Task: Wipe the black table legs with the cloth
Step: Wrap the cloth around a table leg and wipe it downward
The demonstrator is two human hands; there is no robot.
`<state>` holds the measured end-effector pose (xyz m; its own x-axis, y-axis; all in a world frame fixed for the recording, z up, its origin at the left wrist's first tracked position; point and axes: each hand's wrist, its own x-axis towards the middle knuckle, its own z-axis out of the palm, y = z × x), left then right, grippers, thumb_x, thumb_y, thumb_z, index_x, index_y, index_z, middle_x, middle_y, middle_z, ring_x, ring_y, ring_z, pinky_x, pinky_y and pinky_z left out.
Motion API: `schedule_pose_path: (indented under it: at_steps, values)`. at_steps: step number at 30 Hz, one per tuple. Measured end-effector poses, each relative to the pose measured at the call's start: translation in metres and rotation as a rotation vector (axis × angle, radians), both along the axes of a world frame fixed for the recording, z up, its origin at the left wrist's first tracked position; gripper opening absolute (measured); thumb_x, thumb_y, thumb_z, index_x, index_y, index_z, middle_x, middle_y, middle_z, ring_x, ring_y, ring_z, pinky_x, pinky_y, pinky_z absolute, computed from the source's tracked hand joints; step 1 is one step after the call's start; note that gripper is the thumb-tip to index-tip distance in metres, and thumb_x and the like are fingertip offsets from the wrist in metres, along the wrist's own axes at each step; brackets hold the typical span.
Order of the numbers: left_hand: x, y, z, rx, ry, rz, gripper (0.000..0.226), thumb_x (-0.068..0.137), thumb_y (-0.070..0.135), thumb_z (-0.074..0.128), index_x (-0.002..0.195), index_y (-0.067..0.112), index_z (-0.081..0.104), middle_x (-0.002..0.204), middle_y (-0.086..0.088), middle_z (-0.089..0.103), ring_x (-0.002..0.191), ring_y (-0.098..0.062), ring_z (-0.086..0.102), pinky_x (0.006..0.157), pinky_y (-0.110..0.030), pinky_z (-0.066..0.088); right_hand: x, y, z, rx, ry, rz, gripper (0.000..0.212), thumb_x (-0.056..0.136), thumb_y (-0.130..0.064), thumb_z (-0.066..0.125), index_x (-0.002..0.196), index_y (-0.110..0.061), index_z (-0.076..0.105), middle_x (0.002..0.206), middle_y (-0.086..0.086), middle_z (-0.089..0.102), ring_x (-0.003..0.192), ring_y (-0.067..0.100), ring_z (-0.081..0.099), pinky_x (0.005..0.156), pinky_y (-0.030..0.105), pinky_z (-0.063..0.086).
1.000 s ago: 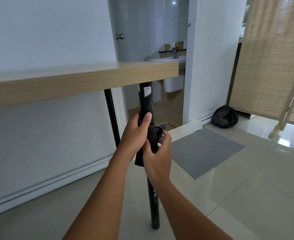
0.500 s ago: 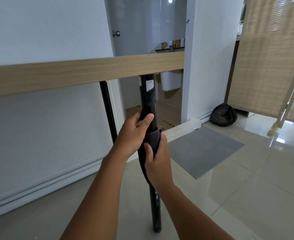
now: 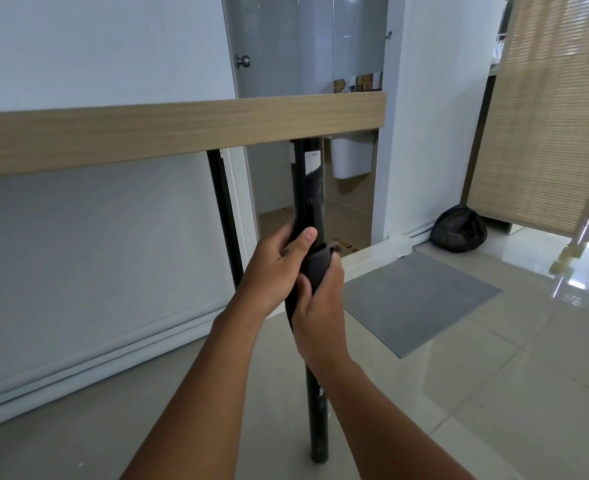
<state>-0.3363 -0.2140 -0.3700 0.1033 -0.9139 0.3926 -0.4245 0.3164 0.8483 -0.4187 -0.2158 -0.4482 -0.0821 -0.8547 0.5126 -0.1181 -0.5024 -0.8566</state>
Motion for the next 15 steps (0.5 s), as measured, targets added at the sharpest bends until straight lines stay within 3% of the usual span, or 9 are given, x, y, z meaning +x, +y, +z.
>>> schedule_pose_path:
  at_steps: [5, 11, 15]
  values:
    - [-0.006, 0.003, -0.006, -0.003, 0.002, 0.023, 0.032, 0.1, 0.053, 0.048, 0.125, 0.038, 0.063, 0.106, 0.028, 0.071, 0.104, 0.007, 0.066, 0.088, -0.021, 0.053, 0.001, 0.005, -0.016, 0.107, 0.027, -0.002, 0.045, 0.104, -0.018, 0.05, 0.145, -0.018, 0.031, 0.135, 0.003, 0.05, 0.122, 0.021, 0.053, 0.103, 0.048, 0.048]
    - [-0.006, 0.002, -0.006, 0.019, -0.041, 0.034, 0.031, 0.1, 0.058, 0.043, 0.121, 0.041, 0.058, 0.101, 0.027, 0.068, 0.097, 0.008, 0.064, 0.076, -0.017, 0.048, 0.01, -0.002, 0.022, -0.039, 0.042, -0.13, 0.053, 0.1, -0.031, 0.054, 0.146, -0.012, 0.034, 0.131, 0.005, 0.044, 0.115, 0.018, 0.049, 0.097, 0.044, 0.051]
    - [-0.012, 0.0, -0.011, 0.052, -0.025, 0.007, 0.039, 0.099, 0.066, 0.034, 0.121, 0.042, 0.054, 0.104, 0.024, 0.066, 0.095, 0.01, 0.061, 0.075, -0.019, 0.047, -0.001, 0.005, -0.015, 0.042, 0.03, 0.017, 0.047, 0.101, -0.016, 0.056, 0.143, -0.015, 0.034, 0.13, 0.005, 0.05, 0.118, 0.019, 0.054, 0.098, 0.043, 0.053]
